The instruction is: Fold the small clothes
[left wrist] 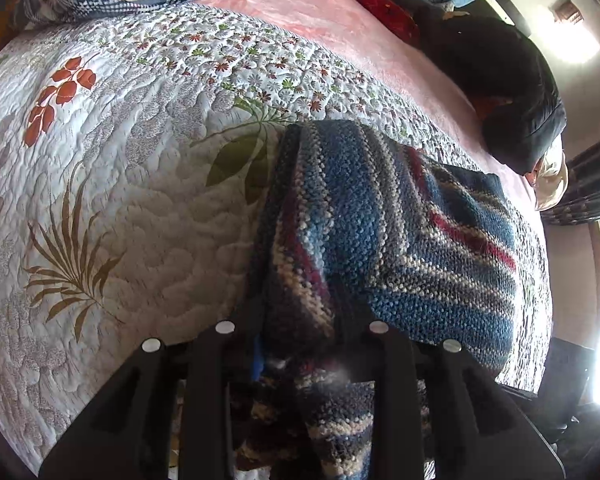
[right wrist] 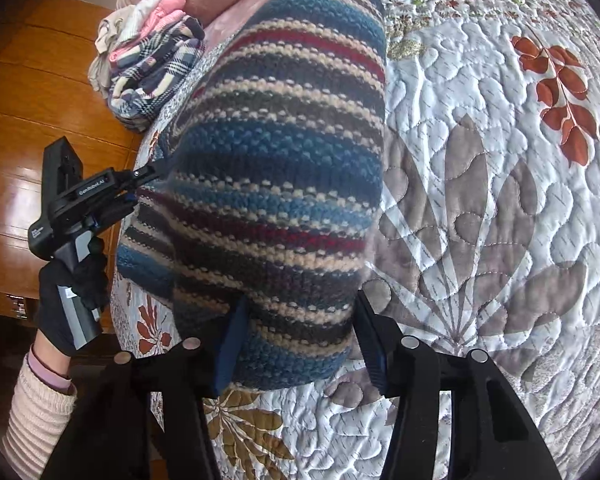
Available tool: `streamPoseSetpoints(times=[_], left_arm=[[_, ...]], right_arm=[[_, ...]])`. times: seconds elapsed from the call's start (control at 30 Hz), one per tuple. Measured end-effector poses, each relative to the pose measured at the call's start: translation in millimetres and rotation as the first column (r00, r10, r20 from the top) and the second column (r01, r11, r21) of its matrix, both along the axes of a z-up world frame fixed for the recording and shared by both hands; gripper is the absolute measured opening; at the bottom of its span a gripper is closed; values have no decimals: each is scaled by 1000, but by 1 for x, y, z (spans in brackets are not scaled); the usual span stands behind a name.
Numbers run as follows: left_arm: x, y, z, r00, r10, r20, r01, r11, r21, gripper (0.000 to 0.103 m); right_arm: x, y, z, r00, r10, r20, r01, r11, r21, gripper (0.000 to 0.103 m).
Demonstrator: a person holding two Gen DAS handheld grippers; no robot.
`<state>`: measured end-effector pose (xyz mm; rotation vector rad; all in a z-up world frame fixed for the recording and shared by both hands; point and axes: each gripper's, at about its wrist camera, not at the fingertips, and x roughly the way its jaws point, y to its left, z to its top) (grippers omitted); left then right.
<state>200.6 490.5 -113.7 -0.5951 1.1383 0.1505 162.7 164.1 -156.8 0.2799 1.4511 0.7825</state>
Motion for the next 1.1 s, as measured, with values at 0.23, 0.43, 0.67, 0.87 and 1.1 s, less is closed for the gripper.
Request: streamPoseSetpoints(times=[0.23, 0.43, 0.67, 0.87, 1.1], left_arm=[[-54, 0, 28, 1000, 7, 27, -6, 999, -41, 45], [-79, -24, 16, 999, -42, -3, 42, 998, -40, 46], [-67, -53, -2, 989, -130, -65, 133, 990, 49, 12], [-82, -24, 24, 997, -76, 5, 75, 997, 20, 8], [-80, -7, 2, 996, -78, -35, 78, 997, 25, 8]], right_arm=[[3, 4, -1, 1000, 2, 2, -2, 1000, 10, 52], [0, 1, 4, 1000, 14, 24, -13, 1000, -8, 53], [-1, 6, 13, 998, 32, 53, -30, 999, -40, 53], [-5, 13, 19, 997, 44, 66, -42, 998, -35, 53], [-15, 21, 11, 997, 59, 59, -56, 997, -47, 53]])
